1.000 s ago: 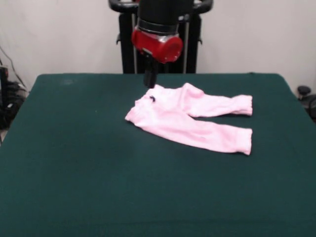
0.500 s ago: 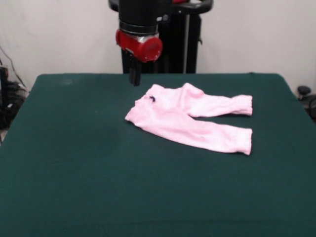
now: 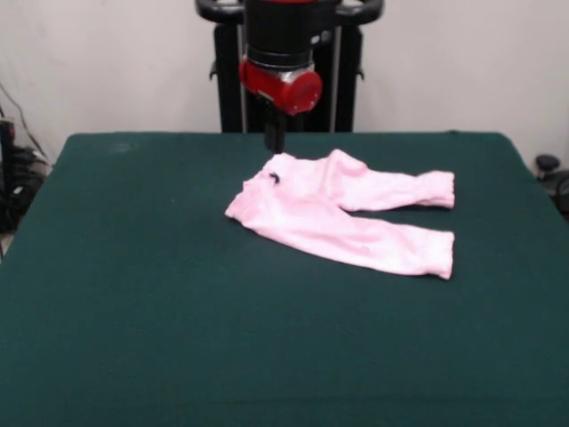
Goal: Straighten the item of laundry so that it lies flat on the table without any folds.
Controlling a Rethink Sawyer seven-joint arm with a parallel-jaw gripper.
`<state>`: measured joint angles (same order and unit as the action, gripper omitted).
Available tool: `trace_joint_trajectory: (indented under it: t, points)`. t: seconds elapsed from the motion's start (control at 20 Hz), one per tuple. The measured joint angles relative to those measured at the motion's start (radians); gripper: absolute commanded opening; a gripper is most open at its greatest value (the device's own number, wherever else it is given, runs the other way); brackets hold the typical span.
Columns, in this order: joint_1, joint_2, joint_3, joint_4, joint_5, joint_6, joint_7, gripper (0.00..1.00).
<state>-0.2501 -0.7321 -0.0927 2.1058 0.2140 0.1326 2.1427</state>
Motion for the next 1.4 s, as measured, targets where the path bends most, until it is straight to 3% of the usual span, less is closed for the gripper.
trace_joint_trajectory:
  t: [0.5, 1.0, 1.4]
  points:
    - [0.152, 0.021, 0.0, 0.021, 0.027, -0.048, 0.0, 0.0]
    - [0.387, 0.123, -0.048, 0.006, 0.208, -0.058, 0.0, 0.0]
    - [0.469, 0.262, -0.083, -0.051, 0.3, -0.081, 0.0, 0.0]
